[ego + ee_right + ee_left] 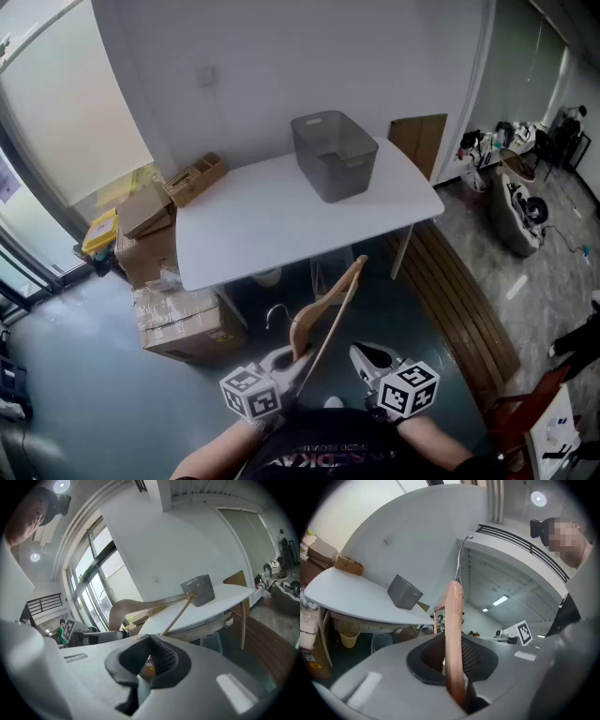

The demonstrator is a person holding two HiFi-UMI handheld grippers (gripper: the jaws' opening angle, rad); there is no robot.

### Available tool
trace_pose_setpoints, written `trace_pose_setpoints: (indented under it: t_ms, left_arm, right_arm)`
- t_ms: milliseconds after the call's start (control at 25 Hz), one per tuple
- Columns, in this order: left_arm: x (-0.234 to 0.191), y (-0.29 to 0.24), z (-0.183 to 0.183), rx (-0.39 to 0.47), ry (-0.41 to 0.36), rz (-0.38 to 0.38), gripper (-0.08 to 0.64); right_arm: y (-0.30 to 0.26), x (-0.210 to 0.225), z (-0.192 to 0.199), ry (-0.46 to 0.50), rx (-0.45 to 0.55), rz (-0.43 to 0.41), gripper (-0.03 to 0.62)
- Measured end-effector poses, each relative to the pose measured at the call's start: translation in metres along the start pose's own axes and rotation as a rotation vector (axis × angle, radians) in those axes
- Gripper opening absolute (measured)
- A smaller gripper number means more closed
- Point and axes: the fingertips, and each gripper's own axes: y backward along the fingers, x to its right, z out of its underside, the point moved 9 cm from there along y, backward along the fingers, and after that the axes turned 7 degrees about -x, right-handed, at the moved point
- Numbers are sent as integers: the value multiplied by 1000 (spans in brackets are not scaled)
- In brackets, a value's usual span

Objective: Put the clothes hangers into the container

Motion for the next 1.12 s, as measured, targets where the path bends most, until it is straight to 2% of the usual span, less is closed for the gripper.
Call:
trace_pose_setpoints:
  t_ms: [840,1120]
  left_arm:
    - [-7,-7,-4,-6,3,-2,37]
    - [-7,-8,-6,0,3,-16,37]
  right_arm:
    - [-5,11,-4,-31,15,1,2]
    - [-7,12,-7,0,9,-5,2]
